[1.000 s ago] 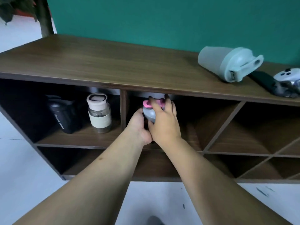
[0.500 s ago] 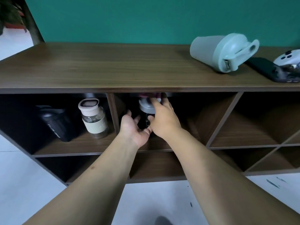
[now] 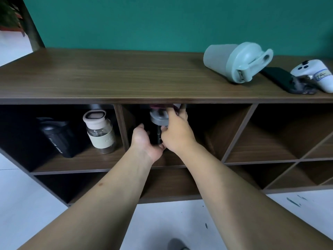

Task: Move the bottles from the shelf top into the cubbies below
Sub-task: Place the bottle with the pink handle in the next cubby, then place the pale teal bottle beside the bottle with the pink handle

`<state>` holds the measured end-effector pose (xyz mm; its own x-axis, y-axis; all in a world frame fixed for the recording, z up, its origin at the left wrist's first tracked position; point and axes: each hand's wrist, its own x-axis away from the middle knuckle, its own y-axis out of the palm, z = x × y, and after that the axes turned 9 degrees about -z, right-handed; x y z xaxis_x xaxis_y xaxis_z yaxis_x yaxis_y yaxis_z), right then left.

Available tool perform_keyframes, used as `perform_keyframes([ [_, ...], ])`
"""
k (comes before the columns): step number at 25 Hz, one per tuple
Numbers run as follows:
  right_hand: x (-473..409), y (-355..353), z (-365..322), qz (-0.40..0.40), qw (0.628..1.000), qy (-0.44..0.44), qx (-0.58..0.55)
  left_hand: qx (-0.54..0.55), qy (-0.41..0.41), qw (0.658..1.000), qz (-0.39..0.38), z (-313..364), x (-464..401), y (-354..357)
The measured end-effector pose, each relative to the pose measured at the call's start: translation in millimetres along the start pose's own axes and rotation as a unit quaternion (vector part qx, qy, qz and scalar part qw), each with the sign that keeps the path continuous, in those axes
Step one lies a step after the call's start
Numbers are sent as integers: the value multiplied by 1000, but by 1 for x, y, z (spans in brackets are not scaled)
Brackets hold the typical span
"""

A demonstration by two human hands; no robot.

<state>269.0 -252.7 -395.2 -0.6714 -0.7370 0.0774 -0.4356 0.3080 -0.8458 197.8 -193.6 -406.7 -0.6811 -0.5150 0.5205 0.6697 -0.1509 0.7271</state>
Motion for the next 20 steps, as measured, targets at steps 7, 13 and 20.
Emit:
perform_keyframes([
  [7,89,-71,-4,79,994,11,-77,-97,-70,984,-131,-26,95,48],
  [13,120,-152,-3,143,988,-26,52,-31,-60,966,-250,-23,134,98],
  [20,49,-211,10,130,963,89,219,7,-41,983,-180,-29,120,118],
])
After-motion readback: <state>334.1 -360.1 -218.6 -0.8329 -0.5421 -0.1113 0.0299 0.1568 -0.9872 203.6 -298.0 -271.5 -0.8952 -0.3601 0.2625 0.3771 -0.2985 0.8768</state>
